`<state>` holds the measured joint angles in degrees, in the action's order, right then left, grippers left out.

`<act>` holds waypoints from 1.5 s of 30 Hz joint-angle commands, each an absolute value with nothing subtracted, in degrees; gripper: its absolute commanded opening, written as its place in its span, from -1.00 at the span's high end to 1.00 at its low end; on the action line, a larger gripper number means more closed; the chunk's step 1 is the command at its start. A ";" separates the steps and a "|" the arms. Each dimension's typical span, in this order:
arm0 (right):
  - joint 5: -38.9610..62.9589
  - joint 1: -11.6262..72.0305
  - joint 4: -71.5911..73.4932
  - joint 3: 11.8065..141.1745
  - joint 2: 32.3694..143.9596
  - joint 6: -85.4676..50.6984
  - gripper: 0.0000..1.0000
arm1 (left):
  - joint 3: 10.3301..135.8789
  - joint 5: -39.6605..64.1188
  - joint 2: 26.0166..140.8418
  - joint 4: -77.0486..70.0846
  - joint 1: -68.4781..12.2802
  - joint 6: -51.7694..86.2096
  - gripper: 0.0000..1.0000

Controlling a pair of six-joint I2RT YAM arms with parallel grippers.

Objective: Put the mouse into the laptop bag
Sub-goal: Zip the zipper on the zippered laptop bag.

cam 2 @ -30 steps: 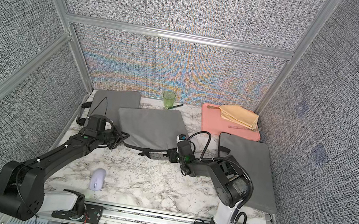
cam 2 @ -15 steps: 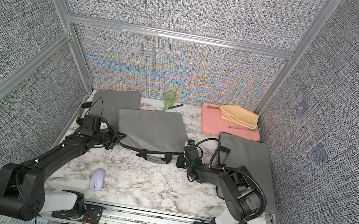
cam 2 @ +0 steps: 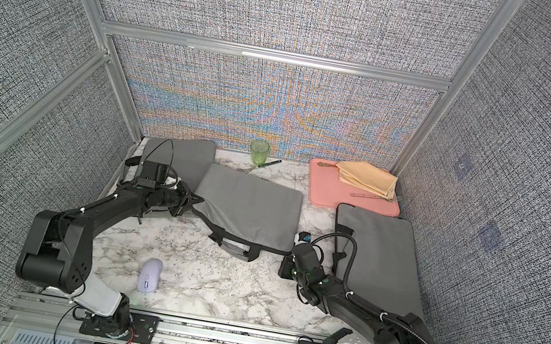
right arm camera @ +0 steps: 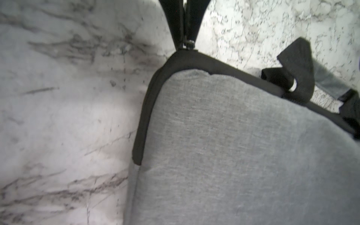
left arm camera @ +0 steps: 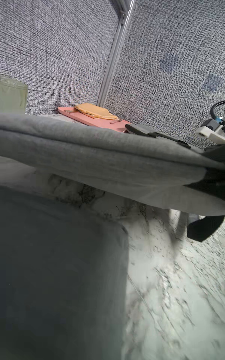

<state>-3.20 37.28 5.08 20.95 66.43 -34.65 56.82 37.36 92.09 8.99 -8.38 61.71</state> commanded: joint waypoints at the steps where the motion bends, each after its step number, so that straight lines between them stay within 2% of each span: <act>1: -3.56 41.76 -0.13 20.30 64.13 -37.69 1.00 | 62.53 33.64 97.20 1.96 -11.69 61.29 0.81; 7: -5.45 51.74 -0.06 22.16 65.66 -41.22 1.00 | 75.68 31.19 110.50 3.81 -16.19 62.64 0.84; 8: -5.54 53.17 0.56 22.75 66.71 -41.66 1.00 | 77.13 30.62 111.83 4.91 -16.66 62.71 0.72; 9: -5.54 54.51 1.56 23.26 67.89 -42.08 1.00 | 78.34 30.16 112.98 5.51 -17.02 62.74 0.48; 10: -5.49 55.66 2.30 23.84 69.05 -42.55 1.00 | 78.86 29.91 113.64 5.38 -17.38 62.89 0.14; 12: -5.28 57.10 4.06 25.04 71.06 -43.01 1.00 | 79.10 28.72 113.64 5.62 -18.08 62.30 -0.41; 14: -4.83 58.26 5.90 26.36 73.23 -43.20 1.00 | 78.94 28.14 112.76 7.56 -18.54 60.77 -0.86; 16: -3.98 59.20 7.37 28.14 76.00 -43.35 1.00 | 77.72 26.83 110.52 10.28 -18.62 58.80 -0.97; 21: -1.56 60.70 11.53 33.21 83.14 -43.70 1.00 | 67.04 20.31 99.12 12.78 -18.79 56.28 -0.99; 24: -0.02 61.39 13.79 36.43 87.27 -43.78 1.00 | 59.67 15.74 90.80 15.09 -18.90 55.82 -1.00; 27: 0.00 61.65 15.08 38.92 90.15 -43.81 1.00 | 50.08 15.97 83.96 11.16 -20.06 59.01 -0.99; 31: 0.19 61.71 15.55 41.68 92.08 -43.01 1.00 | 42.06 17.73 79.03 2.83 -26.66 62.87 -0.99; 37: -0.62 61.81 16.05 40.76 90.08 -43.20 1.00 | 35.40 17.15 81.97 -10.04 -35.26 69.68 -0.98; 41: -0.83 62.44 15.93 39.20 88.45 -43.43 1.00 | 37.52 17.13 87.68 -14.13 -39.19 71.02 -0.82; 42: -1.02 62.78 16.03 38.88 88.05 -43.65 1.00 | 38.70 17.14 89.48 -14.54 -39.90 71.01 -0.58; 43: -1.21 63.07 16.08 38.44 87.69 -43.84 1.00 | 39.85 17.51 91.15 -15.30 -40.23 70.94 -0.08; 45: -1.68 63.59 15.92 37.71 86.74 -43.91 1.00 | 41.75 18.27 93.60 -15.79 -40.35 70.93 0.73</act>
<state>-1.85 62.92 12.21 38.11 87.68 -43.75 40.07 17.93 91.77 -10.61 -40.18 70.02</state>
